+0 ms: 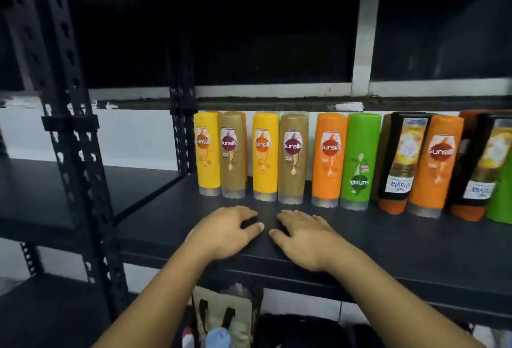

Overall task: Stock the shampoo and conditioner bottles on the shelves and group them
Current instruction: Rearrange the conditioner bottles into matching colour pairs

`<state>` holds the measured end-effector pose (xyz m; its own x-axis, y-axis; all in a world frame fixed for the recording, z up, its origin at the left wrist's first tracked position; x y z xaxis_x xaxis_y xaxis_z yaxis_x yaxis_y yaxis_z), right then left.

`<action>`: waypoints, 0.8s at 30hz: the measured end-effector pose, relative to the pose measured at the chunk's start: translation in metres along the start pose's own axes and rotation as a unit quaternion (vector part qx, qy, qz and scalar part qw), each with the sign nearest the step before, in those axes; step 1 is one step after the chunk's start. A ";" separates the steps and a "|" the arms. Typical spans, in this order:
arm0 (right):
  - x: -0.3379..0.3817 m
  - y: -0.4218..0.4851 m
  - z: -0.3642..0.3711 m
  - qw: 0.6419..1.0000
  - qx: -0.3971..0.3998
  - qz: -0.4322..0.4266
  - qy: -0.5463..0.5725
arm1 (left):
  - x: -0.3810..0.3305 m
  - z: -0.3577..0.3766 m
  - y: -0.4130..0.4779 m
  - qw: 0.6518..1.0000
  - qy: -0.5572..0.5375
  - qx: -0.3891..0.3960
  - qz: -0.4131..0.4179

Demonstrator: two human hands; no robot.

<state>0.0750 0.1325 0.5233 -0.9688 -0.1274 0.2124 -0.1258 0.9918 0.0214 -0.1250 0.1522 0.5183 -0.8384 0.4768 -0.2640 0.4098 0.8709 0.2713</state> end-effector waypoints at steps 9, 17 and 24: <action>0.005 -0.014 -0.004 0.999 -0.028 0.012 0.010 | -0.002 -0.003 -0.003 1.000 -0.004 -0.016 -0.016; 0.001 -0.013 -0.001 0.997 -0.056 0.038 0.041 | -0.010 -0.007 -0.011 0.999 0.002 -0.033 -0.016; 0.003 -0.017 -0.003 0.996 -0.065 0.042 0.043 | -0.009 -0.008 -0.017 0.999 -0.005 -0.054 -0.002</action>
<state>0.0745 0.1152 0.5270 -0.9521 -0.0484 0.3019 -0.0106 0.9920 0.1256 -0.1271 0.1322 0.5239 -0.8356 0.4756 -0.2749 0.3649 0.8547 0.3692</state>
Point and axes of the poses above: each hand's wrist, its own y-axis towards the middle knuckle, its own z-axis out of the palm, x = y × z, the point moved 1 cm from there along y, towards the middle knuckle, and after that the axes turned 12 degrees about z, right-handed, at the moved point
